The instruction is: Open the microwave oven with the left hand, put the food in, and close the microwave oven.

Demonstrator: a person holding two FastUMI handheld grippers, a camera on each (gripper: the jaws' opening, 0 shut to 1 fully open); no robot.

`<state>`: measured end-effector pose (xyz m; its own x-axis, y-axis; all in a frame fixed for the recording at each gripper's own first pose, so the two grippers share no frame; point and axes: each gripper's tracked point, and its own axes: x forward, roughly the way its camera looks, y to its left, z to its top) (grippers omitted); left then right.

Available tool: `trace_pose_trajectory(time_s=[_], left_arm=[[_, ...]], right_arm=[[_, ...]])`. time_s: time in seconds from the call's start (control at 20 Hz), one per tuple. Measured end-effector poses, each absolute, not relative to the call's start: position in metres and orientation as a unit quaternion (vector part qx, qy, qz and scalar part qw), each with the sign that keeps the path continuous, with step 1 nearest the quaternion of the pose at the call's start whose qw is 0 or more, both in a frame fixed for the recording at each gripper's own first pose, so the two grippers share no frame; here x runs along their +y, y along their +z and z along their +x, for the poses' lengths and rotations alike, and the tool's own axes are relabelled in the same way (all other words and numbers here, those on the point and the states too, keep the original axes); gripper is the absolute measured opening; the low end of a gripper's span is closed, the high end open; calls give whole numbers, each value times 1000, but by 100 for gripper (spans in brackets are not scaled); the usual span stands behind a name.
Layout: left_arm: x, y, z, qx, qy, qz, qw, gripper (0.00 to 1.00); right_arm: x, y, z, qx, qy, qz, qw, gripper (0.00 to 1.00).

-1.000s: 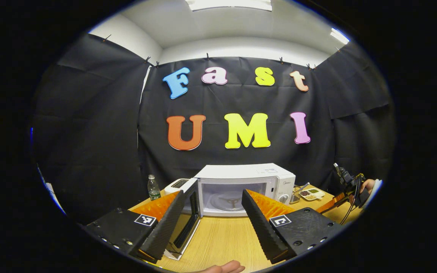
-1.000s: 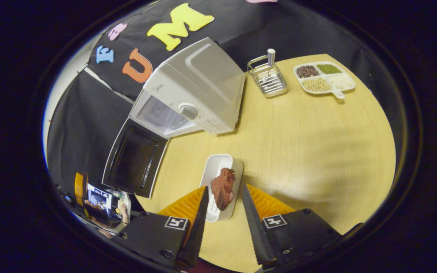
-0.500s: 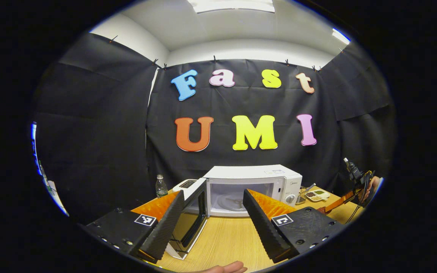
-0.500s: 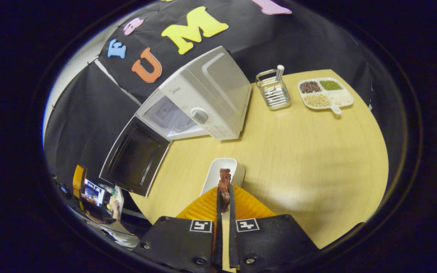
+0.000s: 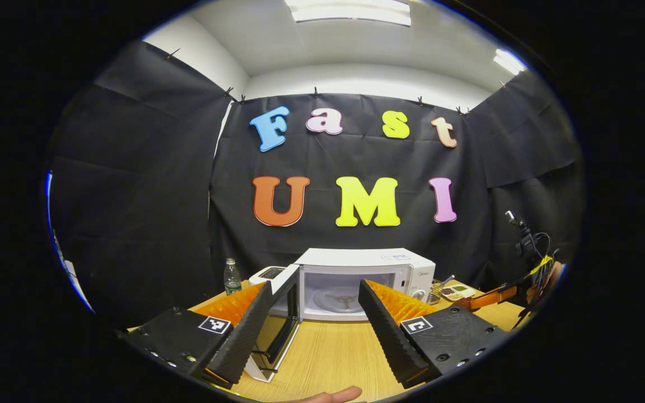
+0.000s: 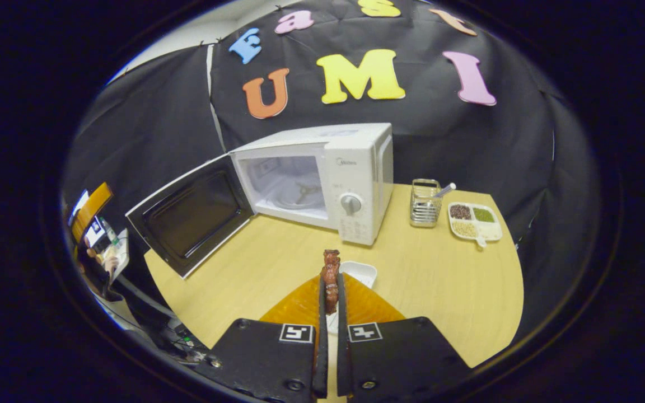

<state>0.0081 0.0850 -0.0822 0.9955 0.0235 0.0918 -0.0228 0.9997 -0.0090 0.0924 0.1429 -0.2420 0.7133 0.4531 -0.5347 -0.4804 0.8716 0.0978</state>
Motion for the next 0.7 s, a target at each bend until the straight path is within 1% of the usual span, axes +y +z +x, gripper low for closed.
trace_pose_trajectory(time_s=[0.15,0.35,0.5,0.7], left_arm=[[86,-88,4,-39,-6,-20,999,94],[91,-105,-1,-16,-27,-46,998,93],[106,-109,-9,-7,-17,-46,999,93],[120,-104,-15,-11,-10,-36,999,92]], right_arm=[[188,-234,92,233,249,-41,939,10],[243,-242,100,184,232,-58,953,10],[286,-260,114,169,226,-55,958,9],[340,-274,140,166,225,15,960,10]])
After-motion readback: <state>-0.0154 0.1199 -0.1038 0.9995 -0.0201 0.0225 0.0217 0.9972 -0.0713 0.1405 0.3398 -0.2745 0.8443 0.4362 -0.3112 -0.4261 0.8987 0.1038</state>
